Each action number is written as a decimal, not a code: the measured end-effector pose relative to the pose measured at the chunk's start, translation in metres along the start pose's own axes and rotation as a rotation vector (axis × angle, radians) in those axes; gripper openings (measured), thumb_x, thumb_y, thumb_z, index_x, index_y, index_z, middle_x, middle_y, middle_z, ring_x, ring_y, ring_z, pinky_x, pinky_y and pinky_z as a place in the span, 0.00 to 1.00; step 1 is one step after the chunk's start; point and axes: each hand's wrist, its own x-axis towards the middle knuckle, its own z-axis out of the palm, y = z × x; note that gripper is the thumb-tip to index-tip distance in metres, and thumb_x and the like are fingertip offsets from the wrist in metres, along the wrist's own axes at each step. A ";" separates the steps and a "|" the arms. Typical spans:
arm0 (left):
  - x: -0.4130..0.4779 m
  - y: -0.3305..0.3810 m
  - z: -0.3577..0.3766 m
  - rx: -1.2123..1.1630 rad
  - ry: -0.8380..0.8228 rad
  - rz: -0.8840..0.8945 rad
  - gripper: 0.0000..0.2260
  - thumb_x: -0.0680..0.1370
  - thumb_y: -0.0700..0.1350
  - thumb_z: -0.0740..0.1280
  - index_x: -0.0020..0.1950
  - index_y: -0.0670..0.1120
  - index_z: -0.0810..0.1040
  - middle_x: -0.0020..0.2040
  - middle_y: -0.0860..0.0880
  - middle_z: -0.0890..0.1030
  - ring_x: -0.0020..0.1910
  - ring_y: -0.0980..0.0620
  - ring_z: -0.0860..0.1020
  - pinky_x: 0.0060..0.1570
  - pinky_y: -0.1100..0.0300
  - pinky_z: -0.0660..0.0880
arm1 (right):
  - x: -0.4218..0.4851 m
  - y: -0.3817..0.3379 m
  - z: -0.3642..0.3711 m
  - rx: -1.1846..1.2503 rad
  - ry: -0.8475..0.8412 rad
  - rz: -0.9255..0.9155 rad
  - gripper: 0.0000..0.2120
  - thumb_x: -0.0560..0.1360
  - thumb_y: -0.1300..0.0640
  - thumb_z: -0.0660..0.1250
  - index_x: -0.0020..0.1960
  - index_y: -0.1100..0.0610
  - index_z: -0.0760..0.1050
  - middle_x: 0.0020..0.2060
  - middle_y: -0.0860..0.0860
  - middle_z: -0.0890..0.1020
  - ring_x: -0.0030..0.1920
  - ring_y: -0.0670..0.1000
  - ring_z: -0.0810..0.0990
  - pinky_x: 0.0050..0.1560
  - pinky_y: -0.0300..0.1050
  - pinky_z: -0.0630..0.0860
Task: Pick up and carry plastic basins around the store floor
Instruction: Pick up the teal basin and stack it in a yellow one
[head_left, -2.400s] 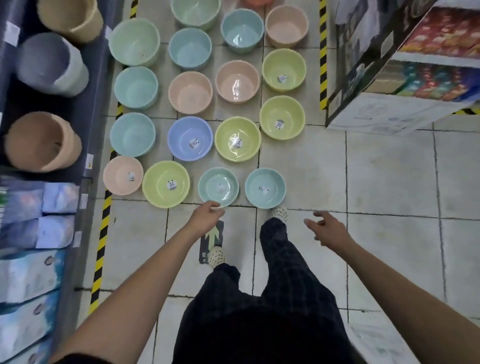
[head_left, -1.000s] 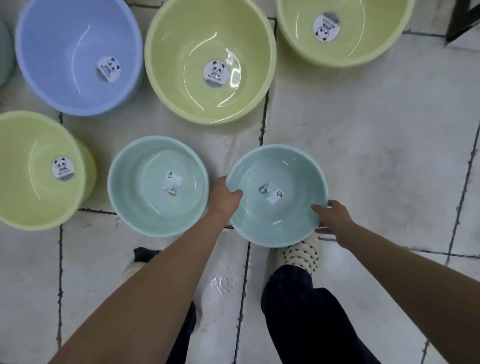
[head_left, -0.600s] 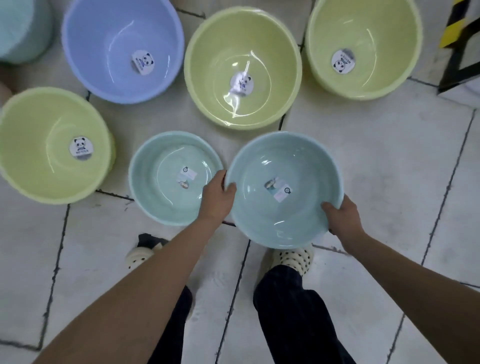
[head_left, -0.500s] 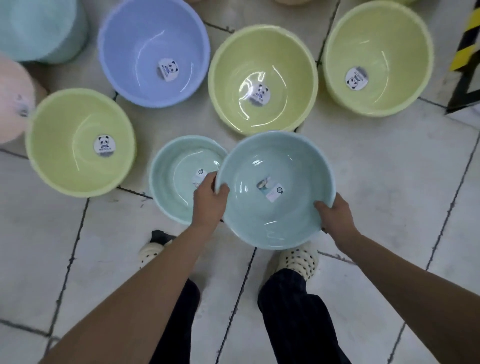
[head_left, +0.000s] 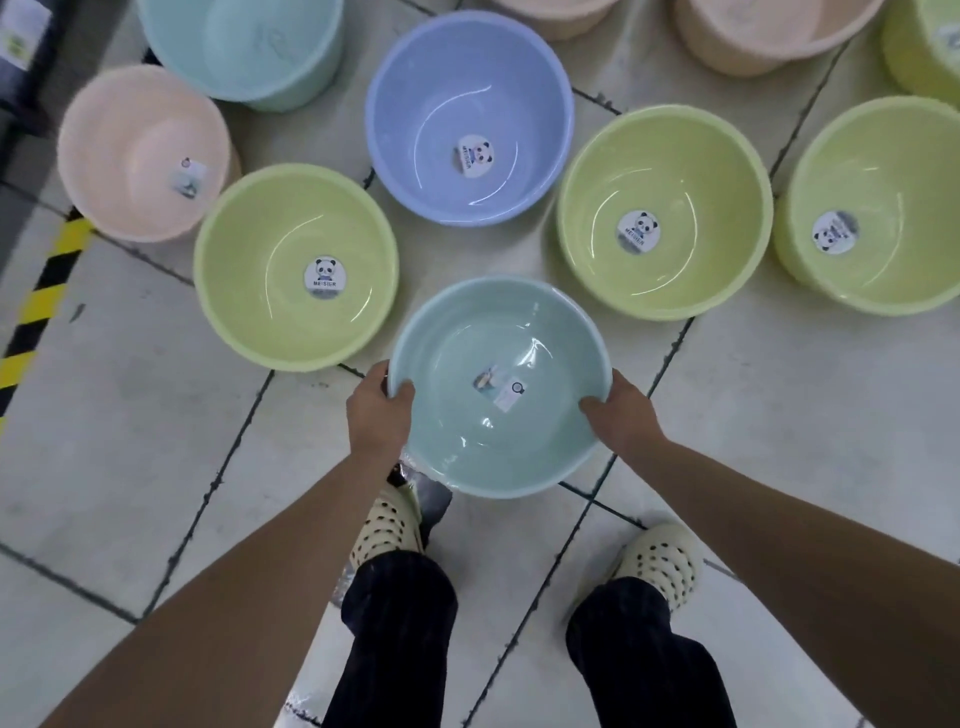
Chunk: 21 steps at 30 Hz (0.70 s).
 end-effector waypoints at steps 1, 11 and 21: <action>0.006 -0.006 0.001 0.014 -0.007 0.019 0.11 0.78 0.40 0.64 0.60 0.45 0.79 0.46 0.49 0.81 0.43 0.49 0.79 0.45 0.57 0.76 | 0.005 0.001 0.005 -0.017 0.010 -0.008 0.22 0.75 0.60 0.62 0.69 0.56 0.70 0.54 0.57 0.80 0.49 0.57 0.77 0.46 0.44 0.70; 0.057 -0.040 0.026 0.049 -0.082 0.043 0.16 0.80 0.44 0.63 0.67 0.51 0.77 0.53 0.49 0.84 0.51 0.48 0.82 0.55 0.51 0.79 | 0.051 0.024 0.050 -0.073 0.007 0.056 0.30 0.77 0.56 0.63 0.77 0.50 0.59 0.58 0.57 0.80 0.56 0.61 0.78 0.48 0.46 0.71; 0.082 -0.052 0.039 0.100 -0.122 0.054 0.14 0.76 0.36 0.64 0.62 0.44 0.78 0.49 0.48 0.79 0.46 0.48 0.78 0.40 0.62 0.72 | 0.070 0.024 0.064 0.037 0.021 0.130 0.21 0.75 0.60 0.63 0.68 0.57 0.67 0.48 0.55 0.78 0.44 0.59 0.80 0.37 0.50 0.81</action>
